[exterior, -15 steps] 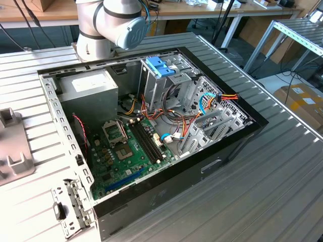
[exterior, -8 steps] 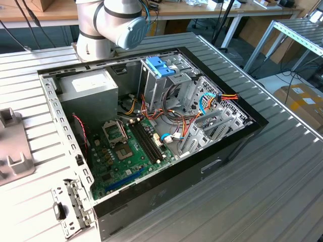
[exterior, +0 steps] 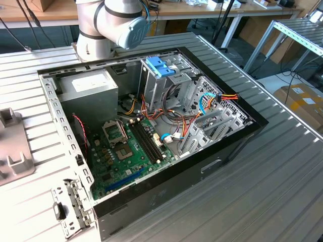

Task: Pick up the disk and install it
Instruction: 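Pick up the disk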

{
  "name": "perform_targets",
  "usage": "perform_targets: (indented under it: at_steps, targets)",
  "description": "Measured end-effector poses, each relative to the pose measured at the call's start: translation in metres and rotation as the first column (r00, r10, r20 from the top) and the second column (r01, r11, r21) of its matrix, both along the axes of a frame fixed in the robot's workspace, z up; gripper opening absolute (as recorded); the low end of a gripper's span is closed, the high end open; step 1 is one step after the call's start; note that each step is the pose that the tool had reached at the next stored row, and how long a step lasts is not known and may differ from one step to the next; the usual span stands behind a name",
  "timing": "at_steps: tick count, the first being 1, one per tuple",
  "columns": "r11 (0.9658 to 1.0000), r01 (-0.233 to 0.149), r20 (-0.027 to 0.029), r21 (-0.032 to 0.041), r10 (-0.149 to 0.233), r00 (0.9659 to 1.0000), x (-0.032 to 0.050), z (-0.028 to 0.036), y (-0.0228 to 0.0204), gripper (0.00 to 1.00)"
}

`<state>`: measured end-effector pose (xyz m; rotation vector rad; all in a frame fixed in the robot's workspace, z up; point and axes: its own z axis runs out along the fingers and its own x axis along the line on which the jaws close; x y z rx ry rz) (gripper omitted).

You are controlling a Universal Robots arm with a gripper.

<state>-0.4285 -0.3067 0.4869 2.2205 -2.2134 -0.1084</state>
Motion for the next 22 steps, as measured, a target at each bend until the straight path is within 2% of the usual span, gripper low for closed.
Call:
perform_targets:
  at_steps: [8,22]
  targets:
    - [1.0,0.0,-0.0002,0.0,0.0,1.0,0.0109,0.0,-0.0025,0.37]
    - [1.0,0.0,-0.0002,0.0,0.0,1.0,0.0246,0.0,-0.0068,0.37]
